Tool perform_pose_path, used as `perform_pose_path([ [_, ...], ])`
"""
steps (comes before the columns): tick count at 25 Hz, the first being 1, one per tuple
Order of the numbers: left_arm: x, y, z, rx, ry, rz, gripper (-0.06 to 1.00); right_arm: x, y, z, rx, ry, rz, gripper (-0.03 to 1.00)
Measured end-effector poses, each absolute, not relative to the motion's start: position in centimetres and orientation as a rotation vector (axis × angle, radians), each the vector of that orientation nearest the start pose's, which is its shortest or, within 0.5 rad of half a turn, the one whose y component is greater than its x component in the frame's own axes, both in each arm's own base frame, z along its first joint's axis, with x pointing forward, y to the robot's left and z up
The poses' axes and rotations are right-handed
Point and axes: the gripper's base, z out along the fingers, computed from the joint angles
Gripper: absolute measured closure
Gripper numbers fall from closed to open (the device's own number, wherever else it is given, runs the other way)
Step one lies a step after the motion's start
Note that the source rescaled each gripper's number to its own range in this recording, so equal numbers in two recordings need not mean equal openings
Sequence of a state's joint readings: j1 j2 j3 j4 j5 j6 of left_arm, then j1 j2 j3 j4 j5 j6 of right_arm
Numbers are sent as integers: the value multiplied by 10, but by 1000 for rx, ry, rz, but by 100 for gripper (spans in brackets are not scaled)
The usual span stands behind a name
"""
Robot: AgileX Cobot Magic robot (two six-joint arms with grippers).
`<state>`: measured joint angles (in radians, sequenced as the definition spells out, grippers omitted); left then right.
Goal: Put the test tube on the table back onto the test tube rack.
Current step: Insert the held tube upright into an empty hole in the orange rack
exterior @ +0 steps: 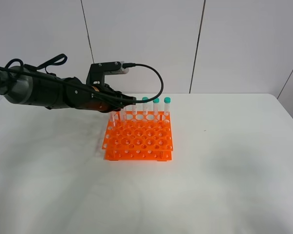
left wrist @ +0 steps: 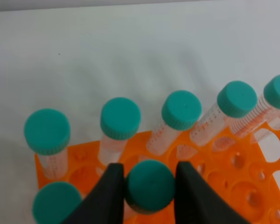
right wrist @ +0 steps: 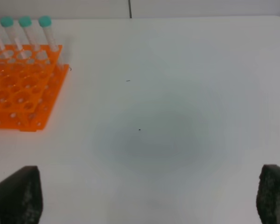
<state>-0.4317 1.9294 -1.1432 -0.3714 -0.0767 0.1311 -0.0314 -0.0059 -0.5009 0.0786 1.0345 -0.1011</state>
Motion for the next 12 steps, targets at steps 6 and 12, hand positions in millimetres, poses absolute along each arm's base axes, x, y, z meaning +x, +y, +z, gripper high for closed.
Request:
perform_pose_path([
  [6,378,-171,176,251,2202,-317,94,-5,6,280,-73,2008,9,-3],
  [12,378,-171,176,258,2201,-313,94,-5,6,280,-73,2008,9,-3],
])
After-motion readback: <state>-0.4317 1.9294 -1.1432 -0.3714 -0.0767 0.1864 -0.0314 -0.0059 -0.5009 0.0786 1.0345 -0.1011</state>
